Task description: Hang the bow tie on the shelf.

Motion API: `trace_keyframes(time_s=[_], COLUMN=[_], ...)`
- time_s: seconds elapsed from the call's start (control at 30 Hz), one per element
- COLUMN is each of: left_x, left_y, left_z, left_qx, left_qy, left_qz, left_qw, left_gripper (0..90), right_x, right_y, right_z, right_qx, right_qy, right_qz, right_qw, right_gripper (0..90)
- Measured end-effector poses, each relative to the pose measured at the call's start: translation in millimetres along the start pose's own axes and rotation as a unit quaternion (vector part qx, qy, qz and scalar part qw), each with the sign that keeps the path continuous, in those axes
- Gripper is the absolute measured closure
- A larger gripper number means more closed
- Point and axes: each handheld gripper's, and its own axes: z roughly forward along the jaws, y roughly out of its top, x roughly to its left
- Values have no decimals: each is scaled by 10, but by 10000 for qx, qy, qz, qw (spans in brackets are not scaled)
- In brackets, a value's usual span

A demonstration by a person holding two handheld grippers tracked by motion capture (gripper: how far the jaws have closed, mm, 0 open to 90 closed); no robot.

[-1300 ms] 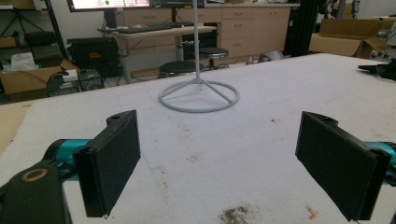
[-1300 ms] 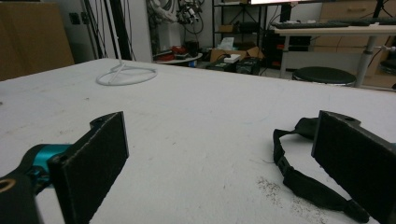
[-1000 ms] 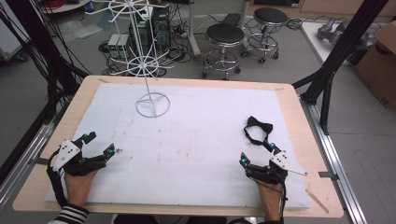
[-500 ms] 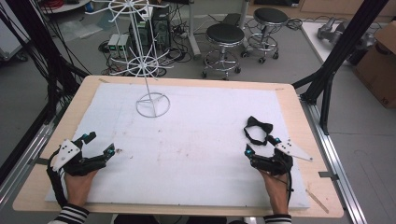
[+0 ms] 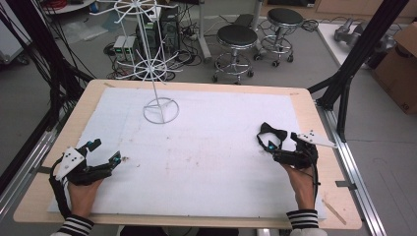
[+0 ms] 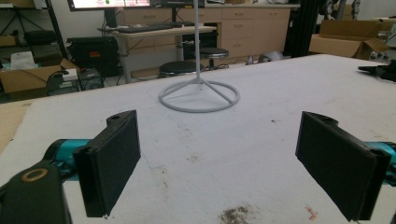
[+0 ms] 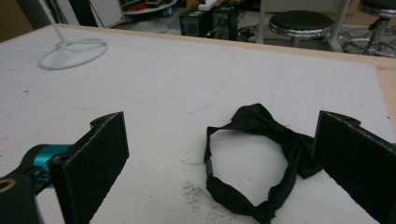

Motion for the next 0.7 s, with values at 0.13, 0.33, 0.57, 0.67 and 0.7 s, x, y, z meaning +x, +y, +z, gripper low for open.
trace_keyframes(time_s=[0.13,0.33,0.57,0.67,0.7], left_x=[-2,-3,-3,-3,-2], left_y=[0,1,1,2,2], left_z=[1,3,3,3,2], left_qx=[-1,2,8,8,15], left_qy=[-2,-1,-3,-3,-7], left_qz=[10,13,9,15,25], left_qw=[10000,10000,10000,10000,10000], left_gripper=[143,143,143,143,143], right_x=[-133,-233,-302,-328,-328], right_y=[74,181,239,265,265], right_z=[45,121,212,270,270], right_qx=[225,661,1049,1186,1186], right_qy=[-134,-120,2,57,57], right_qz=[72,-182,-403,-406,-406], right_qw=[9996,9976,9937,9921,9921], right_gripper=[32,47,142,145,145])
